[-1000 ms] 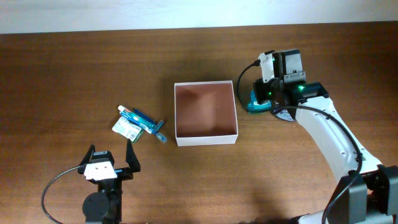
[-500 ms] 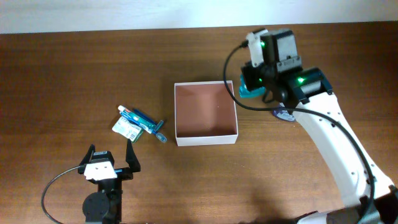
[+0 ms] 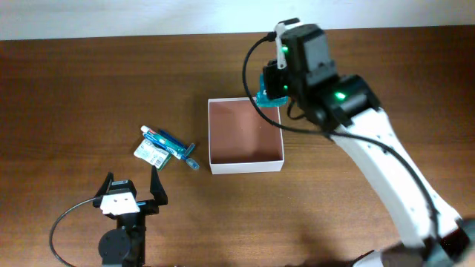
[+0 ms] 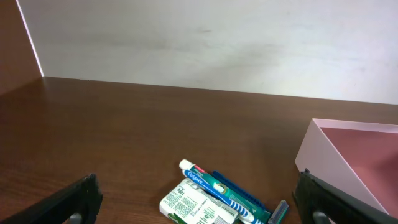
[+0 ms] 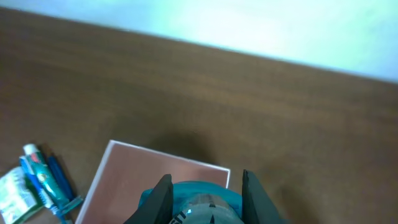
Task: Pack container
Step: 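Lift the Listerine bottle left and lower it into the pink box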
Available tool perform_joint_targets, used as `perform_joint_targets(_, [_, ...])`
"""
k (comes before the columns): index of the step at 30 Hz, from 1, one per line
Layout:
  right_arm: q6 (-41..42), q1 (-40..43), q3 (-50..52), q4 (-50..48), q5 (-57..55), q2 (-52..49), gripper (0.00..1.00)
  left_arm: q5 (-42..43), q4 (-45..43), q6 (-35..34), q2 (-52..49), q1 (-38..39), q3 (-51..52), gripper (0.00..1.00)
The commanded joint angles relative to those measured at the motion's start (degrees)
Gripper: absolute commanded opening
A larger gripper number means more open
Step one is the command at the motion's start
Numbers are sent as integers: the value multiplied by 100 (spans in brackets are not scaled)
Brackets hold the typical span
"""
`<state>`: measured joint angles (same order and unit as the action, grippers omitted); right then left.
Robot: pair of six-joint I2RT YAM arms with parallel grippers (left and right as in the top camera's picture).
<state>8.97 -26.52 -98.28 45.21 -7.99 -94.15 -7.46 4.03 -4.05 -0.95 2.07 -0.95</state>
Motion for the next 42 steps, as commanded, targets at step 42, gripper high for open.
perform_joint_targets(42, [741,-192,-116,-448,-833,-1727,19,63,-9,72,55,-37,44,99])
